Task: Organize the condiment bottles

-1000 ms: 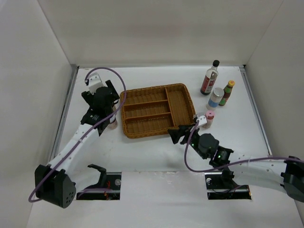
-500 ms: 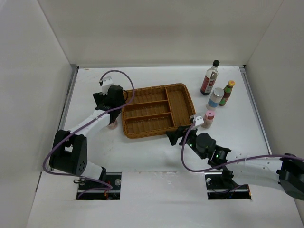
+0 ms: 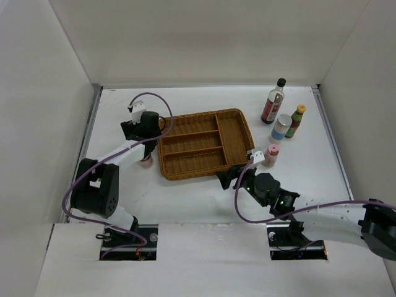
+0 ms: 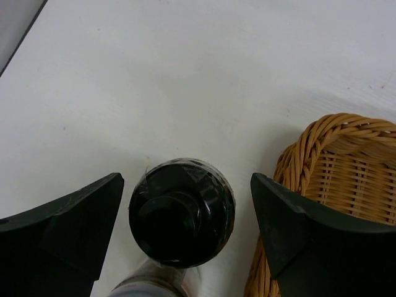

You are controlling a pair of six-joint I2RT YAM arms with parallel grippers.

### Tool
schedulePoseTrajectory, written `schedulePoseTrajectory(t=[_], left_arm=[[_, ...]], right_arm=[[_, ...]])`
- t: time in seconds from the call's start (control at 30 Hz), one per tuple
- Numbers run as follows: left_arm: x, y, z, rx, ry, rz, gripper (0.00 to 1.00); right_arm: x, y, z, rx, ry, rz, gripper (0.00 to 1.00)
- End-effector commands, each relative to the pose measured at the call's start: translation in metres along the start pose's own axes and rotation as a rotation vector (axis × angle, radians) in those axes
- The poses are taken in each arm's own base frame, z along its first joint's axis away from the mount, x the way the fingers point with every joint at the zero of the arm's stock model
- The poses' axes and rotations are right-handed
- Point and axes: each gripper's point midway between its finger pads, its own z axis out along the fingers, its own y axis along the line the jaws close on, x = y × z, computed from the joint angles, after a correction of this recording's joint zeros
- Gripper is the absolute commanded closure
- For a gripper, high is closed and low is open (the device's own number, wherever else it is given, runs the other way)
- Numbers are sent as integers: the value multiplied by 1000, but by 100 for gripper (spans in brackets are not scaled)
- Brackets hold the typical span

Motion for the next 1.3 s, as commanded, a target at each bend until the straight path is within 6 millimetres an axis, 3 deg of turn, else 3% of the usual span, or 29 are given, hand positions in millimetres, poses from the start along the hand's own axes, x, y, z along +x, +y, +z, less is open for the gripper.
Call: schedulePoseTrajectory(t=[0.0,0.17,0.33,0.4,0.5,0.6,0.7,0.8,0.87,1.07,1.27], left_arm=[[-28,-1,-1,16,-75,-75,18],[-32,-3,5,31,-79,-91,49],[-31,-8,7,46,-71,-89,51],[-33,-6,6,42,-84,-99,59],[-62,-2,-8,53,-165,-160,62],[-107,3,-34,61,-267,-218,62],[-140,-1,-57,103,-339,-248,62],[-158,-20,-73,162,-366,-249,62],[-163,-44,-82,222,-370,-235,62],[-146,-117,-77,340,-312,-169,62],[-119,-153,-66,373,-260,-112,62]], right_arm=[[-24,12,4,-33,-64,45,12],[-22,9,5,-25,-60,46,12],[-26,9,3,-29,-75,56,12],[-28,7,3,-22,-79,62,12],[-31,8,1,-32,-91,68,12],[-28,7,3,-28,-82,69,12],[-29,9,3,-37,-83,71,12],[-30,7,2,-35,-90,77,11],[-30,4,2,-29,-89,82,11],[-29,-4,3,-3,-92,83,12],[-31,-8,2,8,-100,87,11]])
